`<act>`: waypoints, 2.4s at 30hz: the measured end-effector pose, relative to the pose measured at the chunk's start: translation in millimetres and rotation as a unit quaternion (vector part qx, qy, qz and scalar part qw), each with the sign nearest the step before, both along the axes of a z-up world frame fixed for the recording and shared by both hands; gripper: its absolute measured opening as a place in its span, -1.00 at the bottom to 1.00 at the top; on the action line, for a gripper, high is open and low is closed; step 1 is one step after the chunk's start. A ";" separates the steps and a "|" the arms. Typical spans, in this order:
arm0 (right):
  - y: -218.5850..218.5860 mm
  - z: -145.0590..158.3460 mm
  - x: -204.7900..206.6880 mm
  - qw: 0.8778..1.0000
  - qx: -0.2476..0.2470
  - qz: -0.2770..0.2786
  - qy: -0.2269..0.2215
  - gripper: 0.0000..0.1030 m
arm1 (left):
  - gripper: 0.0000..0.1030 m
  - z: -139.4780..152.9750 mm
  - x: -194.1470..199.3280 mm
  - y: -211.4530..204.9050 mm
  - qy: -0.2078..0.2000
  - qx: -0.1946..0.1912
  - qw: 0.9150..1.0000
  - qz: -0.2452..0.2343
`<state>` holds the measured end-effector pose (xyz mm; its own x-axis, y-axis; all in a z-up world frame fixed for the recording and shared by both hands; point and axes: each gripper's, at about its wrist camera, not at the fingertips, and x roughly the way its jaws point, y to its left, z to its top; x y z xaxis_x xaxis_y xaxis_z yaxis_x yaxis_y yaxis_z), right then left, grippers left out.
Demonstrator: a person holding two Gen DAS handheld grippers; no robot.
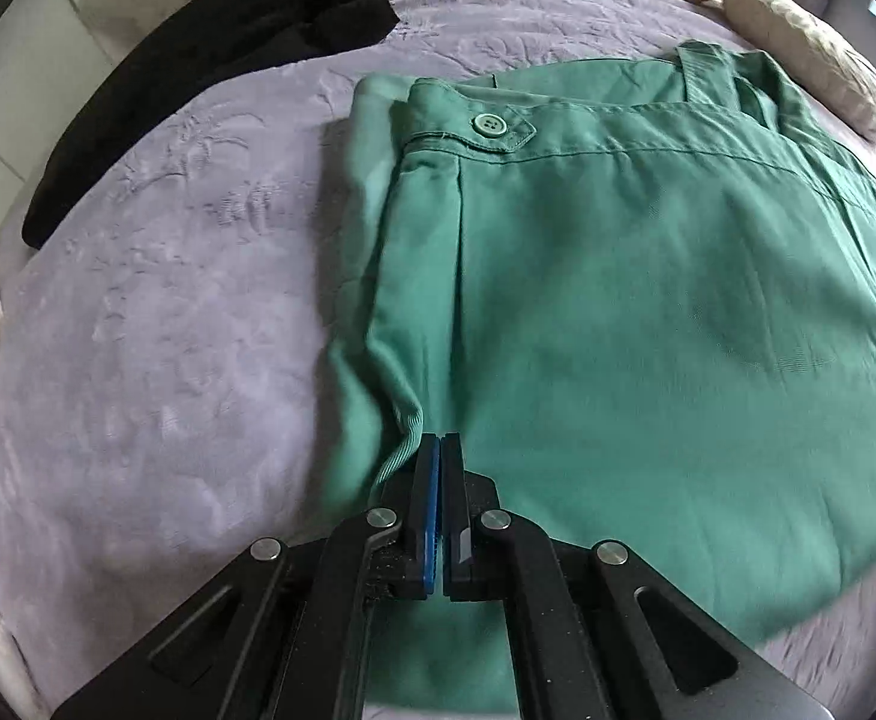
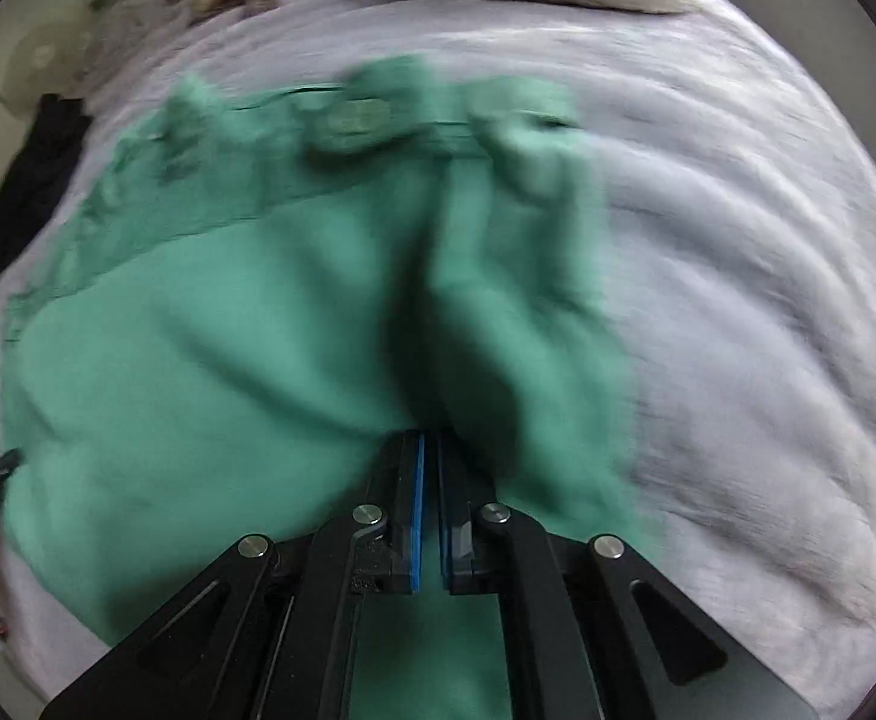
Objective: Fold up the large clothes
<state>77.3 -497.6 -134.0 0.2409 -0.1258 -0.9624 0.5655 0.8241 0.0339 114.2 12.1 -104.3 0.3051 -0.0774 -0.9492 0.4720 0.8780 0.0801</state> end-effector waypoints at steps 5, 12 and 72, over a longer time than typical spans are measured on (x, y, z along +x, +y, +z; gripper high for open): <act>-21.3 12.0 -36.8 0.996 0.033 -0.080 -0.002 -0.88 | -0.98 24.6 -5.2 8.4 -0.012 0.016 1.000 0.014; 0.0 29.1 -58.6 0.996 0.016 -0.089 -0.011 -0.88 | -0.98 24.3 -17.3 33.5 0.012 0.006 0.998 0.057; 208.8 46.3 -48.5 0.992 0.121 -0.026 0.025 0.91 | -0.97 76.6 -149.5 142.0 0.104 -0.012 0.988 0.116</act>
